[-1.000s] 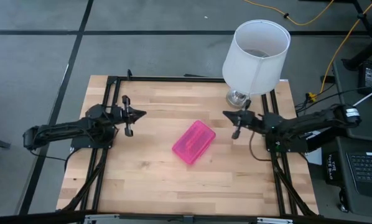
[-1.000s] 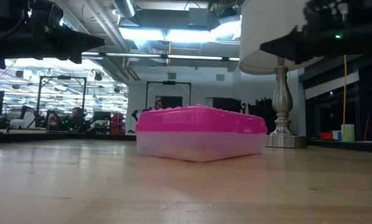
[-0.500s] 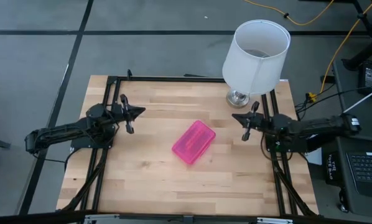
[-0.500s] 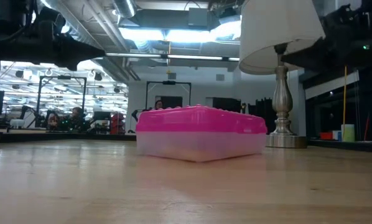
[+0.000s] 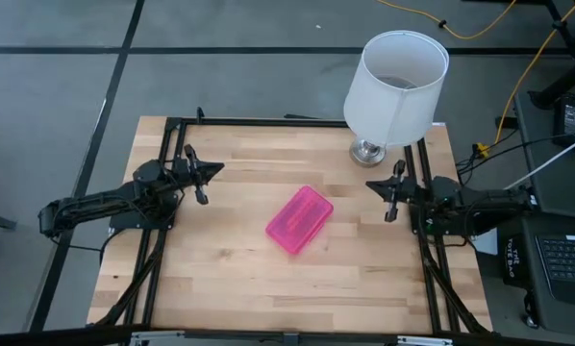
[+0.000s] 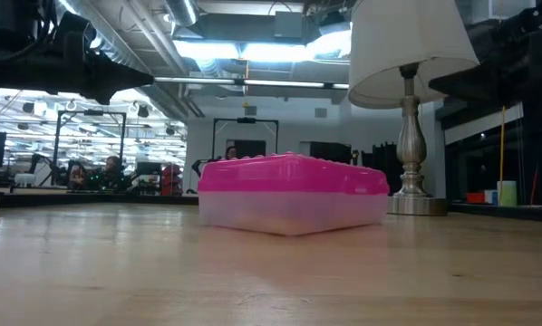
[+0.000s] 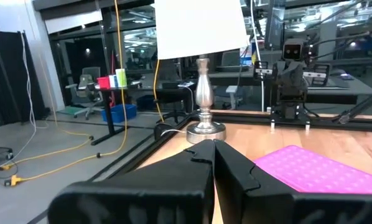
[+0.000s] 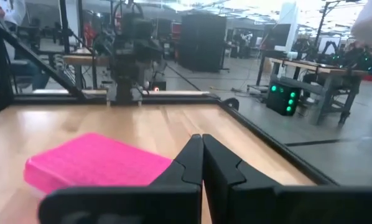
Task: Pick & place school supplies into a supply box
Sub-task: Return to Home Position
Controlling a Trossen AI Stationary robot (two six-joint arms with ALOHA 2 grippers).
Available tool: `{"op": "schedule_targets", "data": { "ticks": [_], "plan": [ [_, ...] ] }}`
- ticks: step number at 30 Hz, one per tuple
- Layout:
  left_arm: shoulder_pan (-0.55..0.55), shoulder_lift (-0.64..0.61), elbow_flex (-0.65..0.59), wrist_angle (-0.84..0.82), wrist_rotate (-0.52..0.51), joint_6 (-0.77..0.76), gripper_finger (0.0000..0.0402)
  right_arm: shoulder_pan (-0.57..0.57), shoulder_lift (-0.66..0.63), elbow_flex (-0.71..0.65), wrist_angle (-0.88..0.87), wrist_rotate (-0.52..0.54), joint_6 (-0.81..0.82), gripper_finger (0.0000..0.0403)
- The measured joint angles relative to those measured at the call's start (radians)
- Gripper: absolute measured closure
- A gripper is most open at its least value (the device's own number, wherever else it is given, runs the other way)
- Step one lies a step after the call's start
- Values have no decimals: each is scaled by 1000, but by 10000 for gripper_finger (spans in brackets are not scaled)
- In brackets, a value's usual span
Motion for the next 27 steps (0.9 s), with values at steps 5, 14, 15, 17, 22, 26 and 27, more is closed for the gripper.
{"op": "schedule_targets", "data": {
  "ticks": [5,14,15,17,22,26,27],
  "plan": [
    [0,0,0,1,-52,10,398,0,-36,-26,4,-1,-6,398],
    [0,0,0,-13,-63,1,398,0,-38,-26,1,1,1,398],
    [0,0,0,-14,-80,10,398,0,-38,-26,-1,1,1,398],
    [0,0,0,-22,-117,42,398,0,-38,-26,-1,1,2,397],
    [0,0,0,-23,-147,83,398,0,-38,-26,-2,2,55,384],
    [0,0,0,-22,-147,79,398,0,-38,-26,-2,2,61,377],
    [0,0,0,-22,-146,79,398,0,-38,-26,-2,2,54,376]
  ]
}}
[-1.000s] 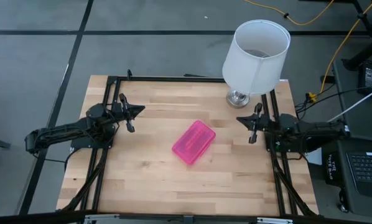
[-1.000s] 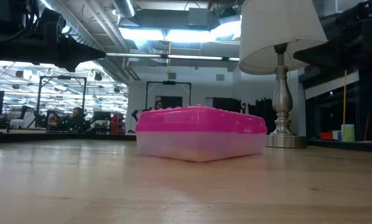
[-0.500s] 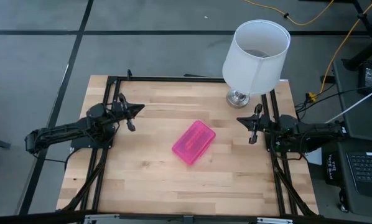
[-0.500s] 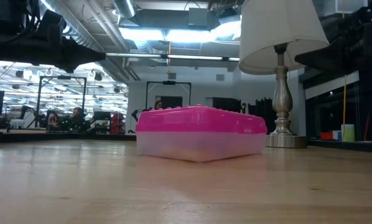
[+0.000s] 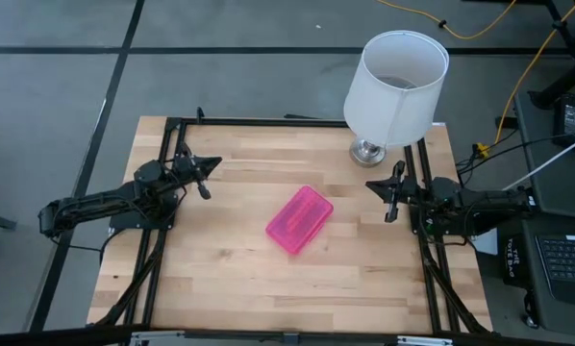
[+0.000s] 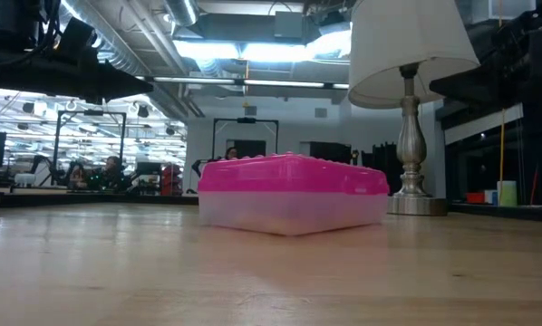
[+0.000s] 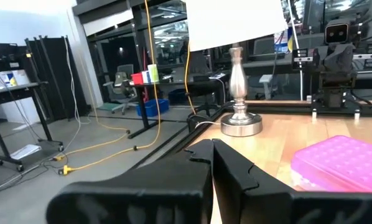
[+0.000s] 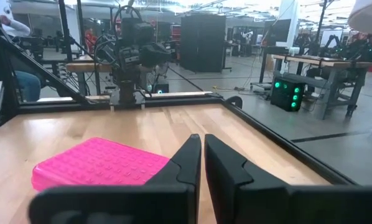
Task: Pick & place school supplies into a supply box
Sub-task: Return to Home Position
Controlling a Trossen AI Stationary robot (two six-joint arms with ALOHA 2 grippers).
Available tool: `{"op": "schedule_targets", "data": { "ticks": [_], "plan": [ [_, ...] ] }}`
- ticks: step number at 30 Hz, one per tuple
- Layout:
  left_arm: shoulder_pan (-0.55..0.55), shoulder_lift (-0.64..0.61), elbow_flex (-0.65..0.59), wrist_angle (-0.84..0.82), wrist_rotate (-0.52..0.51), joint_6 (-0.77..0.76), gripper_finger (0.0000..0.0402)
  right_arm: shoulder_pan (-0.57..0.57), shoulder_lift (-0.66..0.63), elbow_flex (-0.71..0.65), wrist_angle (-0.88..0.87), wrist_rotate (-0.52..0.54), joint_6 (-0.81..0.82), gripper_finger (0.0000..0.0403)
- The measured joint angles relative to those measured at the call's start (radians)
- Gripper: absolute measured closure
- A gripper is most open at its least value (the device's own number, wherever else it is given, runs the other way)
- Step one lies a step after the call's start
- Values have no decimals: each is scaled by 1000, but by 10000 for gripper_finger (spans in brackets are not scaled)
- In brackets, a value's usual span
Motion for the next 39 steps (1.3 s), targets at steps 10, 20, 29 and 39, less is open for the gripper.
{"op": "schedule_targets", "data": {
  "ticks": [10,20,29,39],
  "plan": [
    [0,0,0,0,0,0,398,0,0,0,0,0,0,375],
    [0,0,0,0,0,0,398,0,0,0,0,0,1,375],
    [0,0,0,0,0,0,398,130,-25,3,-4,-43,-21,375],
    [0,0,0,-1,0,0,398,210,-25,1,-46,-322,-41,375]
  ]
}}
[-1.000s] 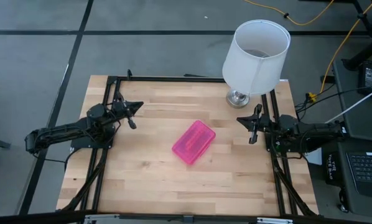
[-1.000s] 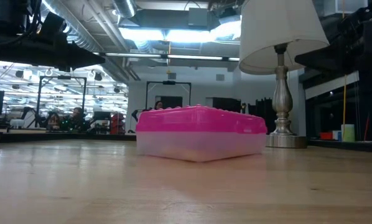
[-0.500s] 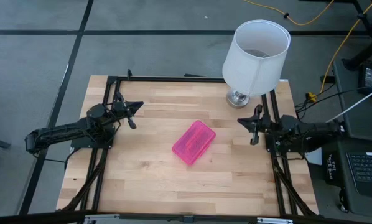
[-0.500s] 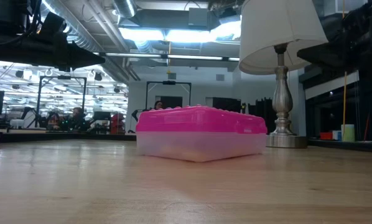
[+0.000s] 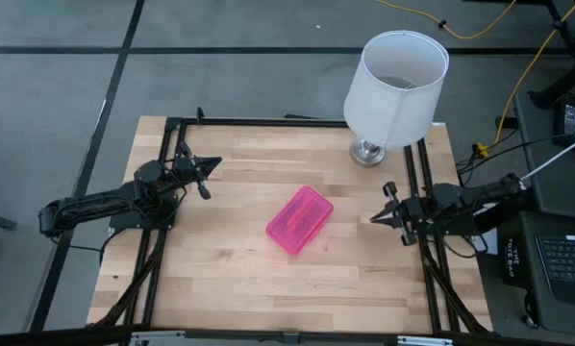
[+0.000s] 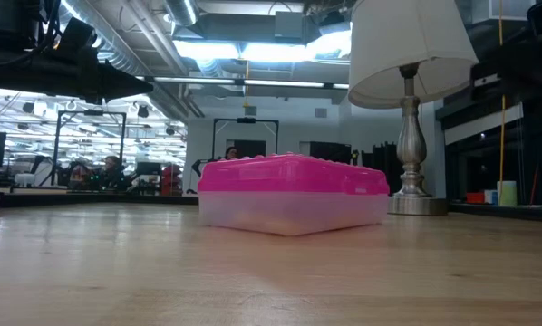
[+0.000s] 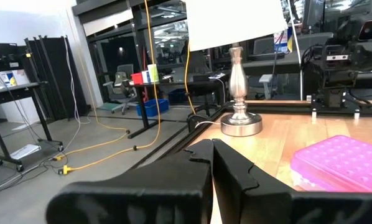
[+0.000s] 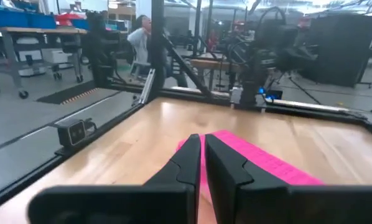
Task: Pick & place school supplies into a supply box
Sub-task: Return to Home Position
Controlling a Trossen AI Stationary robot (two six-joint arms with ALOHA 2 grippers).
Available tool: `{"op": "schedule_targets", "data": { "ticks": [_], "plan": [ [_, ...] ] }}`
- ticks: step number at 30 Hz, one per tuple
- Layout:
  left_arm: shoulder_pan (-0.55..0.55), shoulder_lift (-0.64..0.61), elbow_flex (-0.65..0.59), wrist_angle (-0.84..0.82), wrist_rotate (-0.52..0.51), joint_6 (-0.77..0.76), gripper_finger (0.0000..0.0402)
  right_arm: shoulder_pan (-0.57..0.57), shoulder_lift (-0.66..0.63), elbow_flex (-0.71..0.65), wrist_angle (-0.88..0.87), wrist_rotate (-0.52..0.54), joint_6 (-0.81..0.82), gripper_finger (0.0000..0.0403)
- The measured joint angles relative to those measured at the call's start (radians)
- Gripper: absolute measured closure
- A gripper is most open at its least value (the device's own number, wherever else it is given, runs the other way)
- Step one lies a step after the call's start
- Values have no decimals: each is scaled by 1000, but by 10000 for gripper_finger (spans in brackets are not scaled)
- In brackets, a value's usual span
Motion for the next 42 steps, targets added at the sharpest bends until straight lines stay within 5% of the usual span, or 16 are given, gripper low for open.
{"op": "schedule_targets", "data": {
  "ticks": [42],
  "plan": [
    [0,0,0,-1,0,0,398,7,5,-1,0,0,68,375]
  ]
}}
